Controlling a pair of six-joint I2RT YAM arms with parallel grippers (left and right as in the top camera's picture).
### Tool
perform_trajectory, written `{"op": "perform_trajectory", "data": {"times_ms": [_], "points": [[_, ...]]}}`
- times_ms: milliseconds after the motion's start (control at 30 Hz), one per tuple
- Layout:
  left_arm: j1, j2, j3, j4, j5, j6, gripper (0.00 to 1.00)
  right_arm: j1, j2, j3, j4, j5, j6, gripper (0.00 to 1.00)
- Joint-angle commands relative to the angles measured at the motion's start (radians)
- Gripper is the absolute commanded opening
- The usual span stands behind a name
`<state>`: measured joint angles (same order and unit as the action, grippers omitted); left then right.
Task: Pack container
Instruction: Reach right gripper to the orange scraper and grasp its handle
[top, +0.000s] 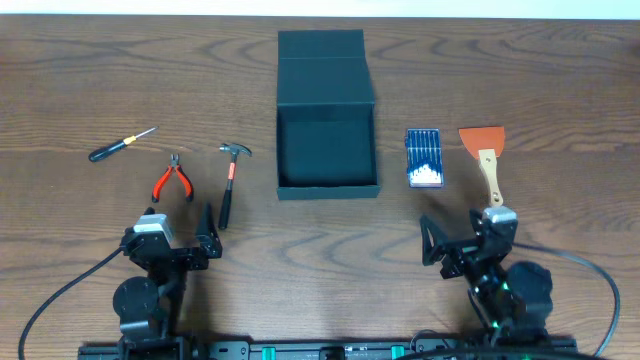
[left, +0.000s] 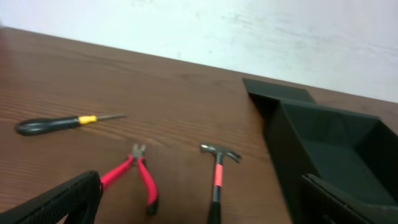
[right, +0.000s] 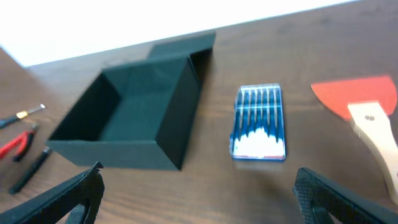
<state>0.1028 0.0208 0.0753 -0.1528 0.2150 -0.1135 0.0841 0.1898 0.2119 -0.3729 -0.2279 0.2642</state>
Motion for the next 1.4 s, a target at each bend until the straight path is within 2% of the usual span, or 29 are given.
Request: {"op": "perform_trajectory", "data": {"times_ms": [0, 200, 400, 500, 567, 700, 800, 900, 1033, 1233, 1367], "points": [[-0.002, 0.024, 0.004, -0.025, 0.081, -0.076, 0.98, -0.011, 0.158, 0.098, 0.007, 0.034, -0.002, 0.99], [-0.002, 0.165, 0.156, -0.031, 0.08, -0.109, 0.98, -0.056, 0.636, 0.48, -0.058, 0.037, -0.142, 0.99], [-0.002, 0.487, 0.424, -0.132, 0.096, -0.109, 0.98, -0.163, 1.118, 1.038, -0.258, -0.016, -0.159, 0.99], [-0.002, 0.655, 0.57, -0.191, 0.108, -0.095, 0.98, -0.204, 1.274, 1.263, -0.321, -0.09, -0.161, 0.99], [-0.001, 0.774, 0.68, -0.237, 0.118, -0.045, 0.98, -0.218, 1.35, 1.365, -0.328, -0.153, -0.154, 0.99], [-0.001, 0.993, 0.877, -0.339, 0.117, 0.087, 0.98, -0.232, 1.41, 1.417, -0.319, -0.148, -0.19, 0.99], [-0.001, 1.133, 0.993, -0.401, 0.113, 0.149, 0.99, -0.234, 1.431, 1.417, -0.401, -0.003, -0.193, 0.94], [-0.001, 1.25, 1.071, -0.409, 0.109, 0.156, 0.98, -0.234, 1.474, 1.416, -0.515, 0.144, -0.192, 0.99], [-0.001, 1.336, 1.086, -0.362, 0.047, 0.163, 0.98, -0.234, 1.554, 1.416, -0.612, 0.282, -0.215, 0.99], [-0.001, 1.405, 1.086, -0.371, -0.053, 0.163, 0.98, -0.245, 1.681, 1.416, -0.665, 0.291, -0.377, 0.97], [-0.001, 1.419, 1.086, -0.393, -0.051, 0.162, 0.98, -0.261, 1.761, 1.416, -0.729, 0.288, -0.385, 0.84]]}}
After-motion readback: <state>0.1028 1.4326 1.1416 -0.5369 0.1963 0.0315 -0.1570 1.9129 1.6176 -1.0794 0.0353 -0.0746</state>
